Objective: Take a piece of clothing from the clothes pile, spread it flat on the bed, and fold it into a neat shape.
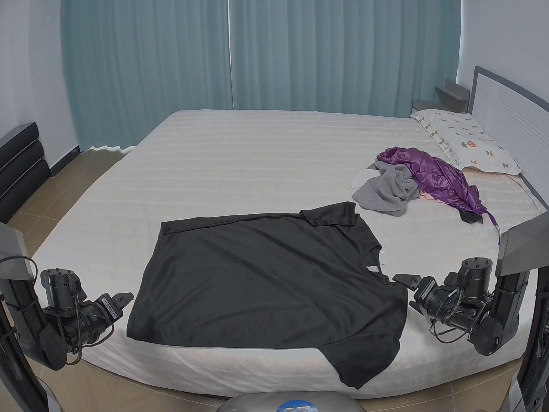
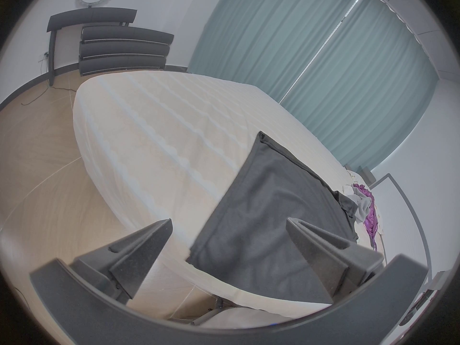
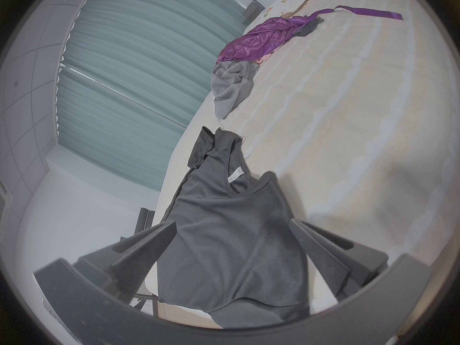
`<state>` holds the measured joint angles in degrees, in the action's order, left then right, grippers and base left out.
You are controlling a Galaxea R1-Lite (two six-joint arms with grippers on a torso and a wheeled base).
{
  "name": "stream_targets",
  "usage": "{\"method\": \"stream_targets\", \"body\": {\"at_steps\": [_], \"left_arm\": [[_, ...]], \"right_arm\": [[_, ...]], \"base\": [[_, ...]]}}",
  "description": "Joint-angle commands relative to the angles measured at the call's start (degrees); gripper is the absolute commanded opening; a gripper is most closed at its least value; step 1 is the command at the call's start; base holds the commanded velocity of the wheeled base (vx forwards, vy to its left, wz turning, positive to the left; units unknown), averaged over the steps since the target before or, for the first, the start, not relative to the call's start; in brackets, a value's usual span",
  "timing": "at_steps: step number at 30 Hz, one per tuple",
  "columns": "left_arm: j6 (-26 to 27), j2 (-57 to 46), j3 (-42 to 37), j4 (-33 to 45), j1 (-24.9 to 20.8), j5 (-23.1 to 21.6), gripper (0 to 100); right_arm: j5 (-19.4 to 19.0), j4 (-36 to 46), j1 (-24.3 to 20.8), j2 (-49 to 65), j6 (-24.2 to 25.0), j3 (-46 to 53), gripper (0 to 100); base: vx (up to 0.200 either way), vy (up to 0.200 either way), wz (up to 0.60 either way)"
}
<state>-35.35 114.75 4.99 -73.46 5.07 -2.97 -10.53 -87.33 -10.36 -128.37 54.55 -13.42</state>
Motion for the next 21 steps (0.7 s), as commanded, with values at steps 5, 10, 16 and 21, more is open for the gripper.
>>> {"method": "stream_targets", "body": {"at_steps": [5,10,16,21], "left_arm": [[-0.07,-0.05,-0.06,-0.1,-0.24,-0.1,100],[-1.56,-0.49,0.02,-0.1,-2.17,-0.19,100],[-2.7,-1.02,0.64,-0.1,-3.93,-0.19,100],[-2.44,-0.67,1.25,-0.1,-4.02,0.16,100]], "right_arm": [[-0.01,-0.03,-0.01,0.05,0.03,0.06,100],[-0.01,-0.03,-0.01,0.31,-0.06,-0.11,100],[0.07,-0.03,-0.1,1.19,-0.06,0.06,100],[0.07,-0.03,-0.18,1.28,0.03,0.15,100]], "base": [[0.0,0.04,0.0],[0.0,0.0,0.0],[0.2,0.0,0.0],[0.2,0.0,0.0]]}}
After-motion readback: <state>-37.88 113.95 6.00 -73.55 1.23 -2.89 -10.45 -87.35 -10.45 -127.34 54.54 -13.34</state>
